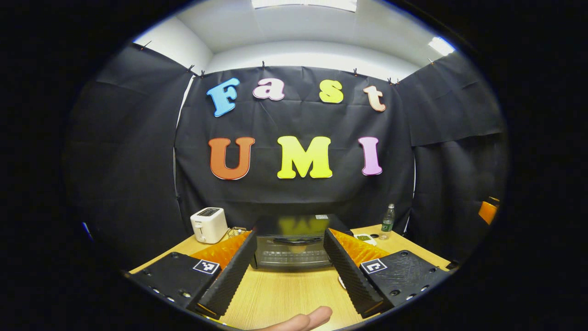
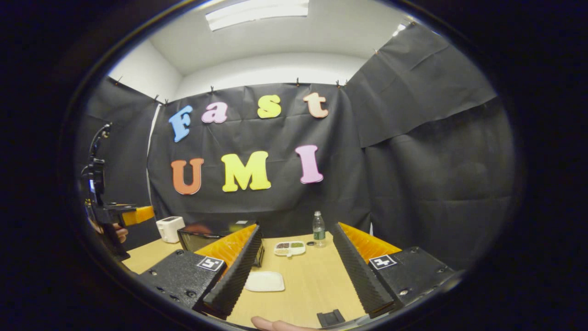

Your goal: Open the electric oven with the left hand, put the food in, and close the electric oven.

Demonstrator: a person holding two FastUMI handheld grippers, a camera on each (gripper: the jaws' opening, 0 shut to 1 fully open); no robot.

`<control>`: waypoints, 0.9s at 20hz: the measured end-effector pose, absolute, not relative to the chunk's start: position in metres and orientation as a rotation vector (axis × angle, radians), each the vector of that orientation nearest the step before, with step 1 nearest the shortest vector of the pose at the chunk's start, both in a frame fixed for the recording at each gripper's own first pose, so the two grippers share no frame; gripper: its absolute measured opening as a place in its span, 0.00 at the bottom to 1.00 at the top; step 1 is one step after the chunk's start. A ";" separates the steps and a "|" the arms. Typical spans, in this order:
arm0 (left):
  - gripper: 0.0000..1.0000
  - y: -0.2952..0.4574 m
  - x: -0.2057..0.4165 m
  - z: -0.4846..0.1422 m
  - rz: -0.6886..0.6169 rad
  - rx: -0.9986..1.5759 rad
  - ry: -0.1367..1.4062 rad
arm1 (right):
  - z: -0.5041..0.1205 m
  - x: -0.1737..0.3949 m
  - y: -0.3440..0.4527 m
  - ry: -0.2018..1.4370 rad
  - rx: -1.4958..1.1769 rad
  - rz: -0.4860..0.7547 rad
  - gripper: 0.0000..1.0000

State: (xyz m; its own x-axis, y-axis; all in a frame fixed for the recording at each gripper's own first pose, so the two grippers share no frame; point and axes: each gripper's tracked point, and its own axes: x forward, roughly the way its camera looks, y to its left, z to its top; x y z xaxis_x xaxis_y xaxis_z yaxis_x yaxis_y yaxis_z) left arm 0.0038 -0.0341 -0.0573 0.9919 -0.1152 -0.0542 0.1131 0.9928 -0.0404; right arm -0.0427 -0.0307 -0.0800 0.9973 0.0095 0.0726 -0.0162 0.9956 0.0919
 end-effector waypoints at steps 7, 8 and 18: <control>0.96 -0.042 -0.038 -0.053 -0.141 -0.021 -0.009 | -0.071 -0.049 -0.020 -0.080 0.071 0.020 0.96; 0.96 -0.042 -0.043 -0.054 -0.142 -0.030 -0.011 | -0.070 -0.051 -0.019 -0.085 0.063 0.019 0.96; 0.96 -0.033 -0.066 -0.047 -0.134 0.012 -0.043 | -0.071 -0.060 0.000 -0.090 0.041 0.053 0.96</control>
State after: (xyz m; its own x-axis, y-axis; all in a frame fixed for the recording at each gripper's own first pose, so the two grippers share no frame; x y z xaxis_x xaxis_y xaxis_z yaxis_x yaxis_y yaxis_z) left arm -0.0665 -0.0331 -0.0471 0.9901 -0.1335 0.0423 0.1330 0.9910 0.0147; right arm -0.0596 -0.0004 -0.0711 0.9946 0.0510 0.0906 -0.0547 0.9978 0.0386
